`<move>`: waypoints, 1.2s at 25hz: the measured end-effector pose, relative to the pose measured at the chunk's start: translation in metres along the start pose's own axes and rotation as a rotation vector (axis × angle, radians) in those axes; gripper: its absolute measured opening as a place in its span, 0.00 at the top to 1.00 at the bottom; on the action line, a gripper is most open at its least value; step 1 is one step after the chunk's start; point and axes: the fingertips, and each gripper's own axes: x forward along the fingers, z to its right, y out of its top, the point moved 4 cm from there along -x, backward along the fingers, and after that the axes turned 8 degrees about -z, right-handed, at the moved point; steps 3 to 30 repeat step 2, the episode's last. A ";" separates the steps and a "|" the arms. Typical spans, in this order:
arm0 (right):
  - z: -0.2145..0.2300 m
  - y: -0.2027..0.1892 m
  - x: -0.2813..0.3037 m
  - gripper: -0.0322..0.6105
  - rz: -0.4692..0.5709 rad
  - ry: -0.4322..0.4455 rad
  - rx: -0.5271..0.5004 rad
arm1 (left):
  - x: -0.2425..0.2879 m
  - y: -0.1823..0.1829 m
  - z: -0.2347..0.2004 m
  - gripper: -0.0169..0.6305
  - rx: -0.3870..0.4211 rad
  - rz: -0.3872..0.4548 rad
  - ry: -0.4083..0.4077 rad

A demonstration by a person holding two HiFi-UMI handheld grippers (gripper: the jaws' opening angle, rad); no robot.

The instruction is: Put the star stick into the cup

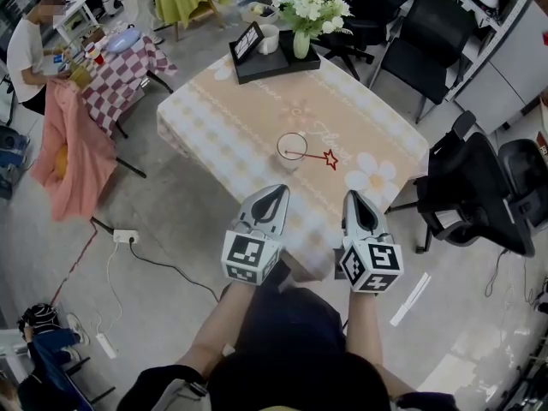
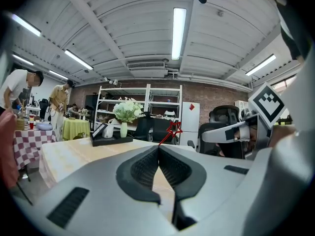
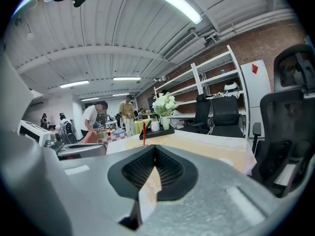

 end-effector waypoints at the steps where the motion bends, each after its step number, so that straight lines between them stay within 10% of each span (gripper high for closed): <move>1: 0.000 0.000 0.001 0.95 -0.001 0.000 0.000 | 0.001 0.000 -0.001 0.96 -0.001 0.001 0.000; 30: 0.001 -0.001 0.002 0.95 -0.002 0.001 -0.001 | 0.002 0.000 -0.001 0.96 -0.003 0.002 0.001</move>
